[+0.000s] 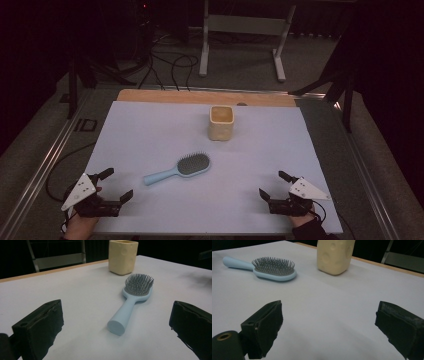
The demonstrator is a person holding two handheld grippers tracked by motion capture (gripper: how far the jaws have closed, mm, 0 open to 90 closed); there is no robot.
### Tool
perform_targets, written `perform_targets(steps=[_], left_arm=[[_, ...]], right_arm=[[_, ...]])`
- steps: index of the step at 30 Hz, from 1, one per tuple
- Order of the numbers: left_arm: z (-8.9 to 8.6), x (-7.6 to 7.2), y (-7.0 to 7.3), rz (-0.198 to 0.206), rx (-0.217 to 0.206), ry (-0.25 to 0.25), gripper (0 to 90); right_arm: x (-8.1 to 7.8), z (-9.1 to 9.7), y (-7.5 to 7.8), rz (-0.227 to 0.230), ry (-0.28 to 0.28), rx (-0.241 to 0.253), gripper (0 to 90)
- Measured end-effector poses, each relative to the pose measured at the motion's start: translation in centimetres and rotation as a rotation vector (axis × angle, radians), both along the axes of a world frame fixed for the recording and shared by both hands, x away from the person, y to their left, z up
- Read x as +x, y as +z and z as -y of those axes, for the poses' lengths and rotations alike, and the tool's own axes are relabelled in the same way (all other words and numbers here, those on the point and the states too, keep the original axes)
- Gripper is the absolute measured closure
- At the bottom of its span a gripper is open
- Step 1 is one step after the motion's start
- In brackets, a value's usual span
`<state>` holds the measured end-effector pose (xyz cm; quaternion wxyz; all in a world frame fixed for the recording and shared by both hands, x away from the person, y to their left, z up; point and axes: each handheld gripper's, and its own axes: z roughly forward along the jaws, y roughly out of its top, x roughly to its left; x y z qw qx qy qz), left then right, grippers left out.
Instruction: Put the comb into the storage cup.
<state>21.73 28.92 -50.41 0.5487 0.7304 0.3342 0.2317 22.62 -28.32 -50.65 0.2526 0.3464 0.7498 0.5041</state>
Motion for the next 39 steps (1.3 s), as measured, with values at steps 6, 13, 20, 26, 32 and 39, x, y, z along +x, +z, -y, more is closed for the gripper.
perform_targets(steps=[6, 13, 20, 26, 32, 39], left_arm=[[0.1, 0.0, 0.0, -0.003, 0.007, -0.011, 0.0], [0.2, 0.0, 0.0, -0.004, 0.015, -0.017, 0.0], [0.2, 0.1, -0.1, -0.014, 0.032, -0.018, 0.0], [0.3, 0.1, -0.1, -0.017, 0.036, -0.025, 0.0], [0.2, 0.1, 0.3, -0.011, 0.030, -0.024, 0.0], [-0.1, 0.2, 1.5, -0.012, 0.031, -0.038, 0.0]], right_arm=[[-0.1, 0.1, 0.1, 0.009, 0.001, 0.002, 7.4], [-0.2, 0.0, 0.2, 0.018, 0.002, 0.007, 7.4], [-0.2, -0.2, 0.2, 0.018, 0.008, -0.001, 7.4], [-0.3, 0.0, 0.1, 0.034, -0.003, 0.001, 7.4], [-0.3, -0.1, 0.2, 0.037, 0.004, 0.001, 7.5], [-0.3, -0.2, 0.2, 0.036, -0.001, 0.000, 7.5]])
